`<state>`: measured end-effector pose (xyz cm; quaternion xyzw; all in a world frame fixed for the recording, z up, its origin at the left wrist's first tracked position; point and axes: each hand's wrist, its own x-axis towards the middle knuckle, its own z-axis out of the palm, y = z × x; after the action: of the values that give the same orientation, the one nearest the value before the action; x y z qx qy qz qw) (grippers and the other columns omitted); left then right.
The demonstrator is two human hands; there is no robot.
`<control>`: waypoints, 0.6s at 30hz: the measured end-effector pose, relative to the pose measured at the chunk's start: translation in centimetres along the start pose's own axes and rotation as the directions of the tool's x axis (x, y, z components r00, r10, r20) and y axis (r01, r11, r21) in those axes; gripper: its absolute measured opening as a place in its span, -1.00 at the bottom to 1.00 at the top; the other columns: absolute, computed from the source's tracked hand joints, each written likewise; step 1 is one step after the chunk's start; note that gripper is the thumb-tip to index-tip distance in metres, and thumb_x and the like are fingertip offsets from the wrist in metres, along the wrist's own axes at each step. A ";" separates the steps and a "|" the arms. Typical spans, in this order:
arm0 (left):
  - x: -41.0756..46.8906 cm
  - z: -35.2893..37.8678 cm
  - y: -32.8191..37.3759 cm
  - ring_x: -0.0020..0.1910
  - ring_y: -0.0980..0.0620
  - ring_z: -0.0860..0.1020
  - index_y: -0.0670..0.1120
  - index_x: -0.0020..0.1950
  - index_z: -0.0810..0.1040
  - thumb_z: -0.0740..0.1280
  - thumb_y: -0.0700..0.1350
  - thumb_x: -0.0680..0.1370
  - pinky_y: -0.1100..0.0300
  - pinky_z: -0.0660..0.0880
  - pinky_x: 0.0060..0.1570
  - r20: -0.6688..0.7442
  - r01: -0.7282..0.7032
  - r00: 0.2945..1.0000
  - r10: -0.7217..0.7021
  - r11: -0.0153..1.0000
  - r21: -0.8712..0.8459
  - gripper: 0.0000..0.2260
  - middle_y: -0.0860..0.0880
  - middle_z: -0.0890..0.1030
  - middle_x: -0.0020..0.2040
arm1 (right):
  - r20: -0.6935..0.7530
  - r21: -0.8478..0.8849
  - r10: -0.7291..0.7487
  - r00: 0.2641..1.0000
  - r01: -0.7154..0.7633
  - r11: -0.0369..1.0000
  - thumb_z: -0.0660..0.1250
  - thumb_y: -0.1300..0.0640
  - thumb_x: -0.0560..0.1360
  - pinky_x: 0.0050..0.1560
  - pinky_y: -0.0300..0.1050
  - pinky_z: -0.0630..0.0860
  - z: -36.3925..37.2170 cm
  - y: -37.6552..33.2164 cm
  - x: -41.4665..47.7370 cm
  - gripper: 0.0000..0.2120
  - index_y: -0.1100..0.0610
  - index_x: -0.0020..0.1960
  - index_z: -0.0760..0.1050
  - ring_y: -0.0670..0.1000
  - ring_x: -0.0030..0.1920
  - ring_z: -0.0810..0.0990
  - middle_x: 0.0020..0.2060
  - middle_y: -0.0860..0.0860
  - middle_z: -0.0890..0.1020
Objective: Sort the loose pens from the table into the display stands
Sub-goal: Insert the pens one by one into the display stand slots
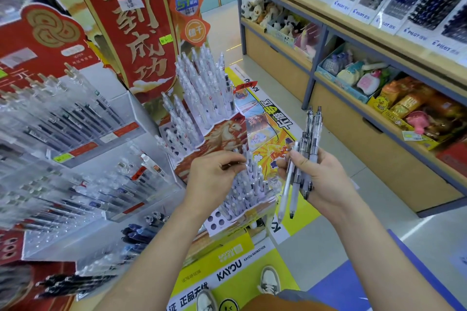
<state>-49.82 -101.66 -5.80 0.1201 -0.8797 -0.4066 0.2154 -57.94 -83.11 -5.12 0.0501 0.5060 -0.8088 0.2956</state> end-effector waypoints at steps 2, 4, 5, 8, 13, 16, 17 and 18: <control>0.1 0.0 -0.1 -0.10 0.23 0.60 -0.14 -0.12 0.72 0.53 -0.30 0.36 0.25 0.56 -0.04 -0.010 -0.032 0.999 0.032 0.999 0.018 -0.86 0.10 0.65 -0.18 | 0.009 0.000 0.005 1.000 -0.005 1.000 0.29 0.31 0.54 -0.08 0.01 0.64 0.2 0.1 -0.1 -0.94 0.24 0.00 0.50 0.13 -0.15 0.68 -0.26 0.13 0.65; 0.2 0.1 -0.1 -0.12 0.24 0.61 -0.15 -0.12 0.72 0.53 -0.32 0.35 0.28 0.56 -0.05 -0.014 -0.050 0.999 0.050 0.999 0.008 -0.85 0.09 0.66 -0.18 | 0.028 -0.003 0.006 1.000 -0.005 1.000 0.29 0.32 0.54 -0.12 -0.03 0.63 0.4 0.1 -0.2 -0.96 0.24 -0.02 0.49 0.15 -0.14 0.68 -0.26 0.14 0.64; 0.2 0.2 -0.2 -0.13 0.23 0.61 -0.14 -0.12 0.72 0.53 -0.32 0.36 0.27 0.57 -0.06 -0.008 -0.049 0.999 0.049 0.999 -0.001 -0.85 0.10 0.66 -0.19 | 0.037 -0.011 0.002 0.999 -0.002 1.000 0.29 0.32 0.54 -0.14 -0.04 0.63 0.5 0.1 -0.2 -0.97 0.24 -0.04 0.50 0.15 -0.14 0.68 -0.25 0.15 0.64; 0.1 0.3 -0.6 -0.17 0.20 0.61 -0.13 -0.13 0.71 0.53 -0.28 0.37 0.24 0.56 -0.11 0.048 -0.098 0.994 0.095 0.994 0.056 -0.87 0.07 0.68 -0.21 | 0.054 -0.036 0.006 0.999 -0.004 0.999 0.29 0.31 0.54 -0.17 -0.04 0.63 0.7 0.1 -0.4 -0.93 0.23 -0.09 0.53 0.16 -0.16 0.69 -0.21 0.18 0.66; 0.1 0.4 -1.3 -0.27 0.02 0.64 -0.08 -0.17 0.71 0.45 -0.19 0.36 0.18 0.59 -0.30 0.241 -0.312 0.939 0.245 0.901 0.300 -0.91 0.02 0.70 -0.26 | 0.065 -0.078 0.005 0.998 0.000 0.997 0.28 0.30 0.55 -0.22 -0.08 0.63 0.9 -0.1 -0.7 -0.95 0.21 -0.02 0.51 0.16 -0.18 0.70 -0.17 0.17 0.69; 0.4 0.7 -1.3 -0.28 -0.09 0.56 -0.09 -0.16 0.71 0.45 -0.21 0.37 0.08 0.56 -0.37 0.320 -0.360 0.914 0.250 0.863 0.355 -0.91 -0.01 0.67 -0.32 | 0.076 -0.098 -0.002 0.997 0.010 0.995 0.28 0.30 0.56 -0.24 -0.12 0.61 1.0 -0.1 -0.8 -0.93 0.20 0.02 0.50 0.13 -0.21 0.70 -0.17 0.15 0.70; 0.6 0.9 -1.1 -0.24 -0.09 0.53 -0.09 -0.13 0.71 0.45 -0.21 0.41 0.07 0.55 -0.31 0.328 -0.331 0.921 0.213 0.870 0.366 -0.92 -0.03 0.66 -0.31 | 0.079 -0.103 -0.002 0.997 0.011 0.995 0.28 0.30 0.55 -0.25 -0.13 0.61 1.1 -0.1 -0.9 -0.93 0.20 0.03 0.50 0.12 -0.21 0.70 -0.17 0.15 0.70; 0.7 0.9 -0.7 -0.16 -0.09 0.49 -0.09 -0.10 0.70 0.44 -0.18 0.45 0.08 0.51 -0.21 0.334 -0.275 0.931 0.148 0.884 0.377 -0.93 -0.03 0.67 -0.27 | 0.080 -0.101 -0.002 0.997 0.010 0.995 0.29 0.30 0.54 -0.25 -0.14 0.60 1.1 -0.1 -0.9 -0.92 0.21 0.03 0.50 0.11 -0.22 0.69 -0.17 0.15 0.69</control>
<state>-50.87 -101.76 -6.68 0.0034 -0.9760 -0.1963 0.0941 -57.05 -83.66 -4.19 0.0012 0.5343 -0.7844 0.3151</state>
